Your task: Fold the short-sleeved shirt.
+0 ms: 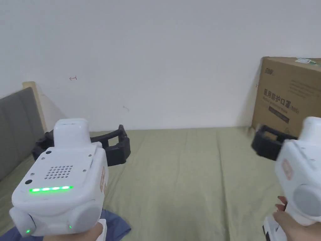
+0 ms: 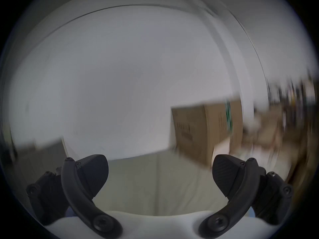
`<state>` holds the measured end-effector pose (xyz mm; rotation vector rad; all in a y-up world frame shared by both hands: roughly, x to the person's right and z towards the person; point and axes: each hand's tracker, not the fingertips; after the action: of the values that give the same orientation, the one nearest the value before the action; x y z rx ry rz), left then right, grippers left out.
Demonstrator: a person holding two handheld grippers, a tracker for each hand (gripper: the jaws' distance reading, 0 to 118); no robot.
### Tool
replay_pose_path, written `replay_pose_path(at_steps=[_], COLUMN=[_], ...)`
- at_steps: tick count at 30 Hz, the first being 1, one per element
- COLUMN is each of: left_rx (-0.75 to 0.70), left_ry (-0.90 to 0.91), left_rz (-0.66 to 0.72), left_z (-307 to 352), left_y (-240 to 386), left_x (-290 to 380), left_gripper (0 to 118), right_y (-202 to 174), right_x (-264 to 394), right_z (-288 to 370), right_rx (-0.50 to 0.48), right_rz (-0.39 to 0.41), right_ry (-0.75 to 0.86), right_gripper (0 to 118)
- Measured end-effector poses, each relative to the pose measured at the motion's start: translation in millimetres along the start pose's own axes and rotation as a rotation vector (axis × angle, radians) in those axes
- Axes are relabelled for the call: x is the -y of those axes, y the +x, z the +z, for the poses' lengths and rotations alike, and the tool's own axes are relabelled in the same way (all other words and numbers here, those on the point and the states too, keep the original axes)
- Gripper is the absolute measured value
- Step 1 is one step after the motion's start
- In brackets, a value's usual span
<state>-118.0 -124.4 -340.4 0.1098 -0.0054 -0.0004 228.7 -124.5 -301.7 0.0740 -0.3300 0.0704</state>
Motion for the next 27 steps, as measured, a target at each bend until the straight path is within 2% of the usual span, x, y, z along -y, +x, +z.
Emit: replay_pose_path(at_steps=[1,3,8,15,27], left_rx=[0.005,0.010,0.029,0.047,0.069], left_ry=[-0.004,-0.021,-0.042,-0.046,-0.038], left_rz=[-0.016,-0.023,-0.056,-0.054,-0.079], left_z=[-1,0,3,6,8], left_y=[-1,5,9,11,15], left_x=[3,9,17,14,13], left_gripper=[118,118,118,118,118], right_y=[-10,-20,-31,-21,-18], right_x=[-1,4,13,19,14], right_z=[5,8,10,7,8], right_rx=[-0.024,-0.088,-0.115,-0.127,-0.105], right_rz=[0.080,0.094,0.069,-0.036,-0.033], right_ry=[0.036,0.043,0.004,-0.057,-0.046], right_gripper=[118,118,118,118,118])
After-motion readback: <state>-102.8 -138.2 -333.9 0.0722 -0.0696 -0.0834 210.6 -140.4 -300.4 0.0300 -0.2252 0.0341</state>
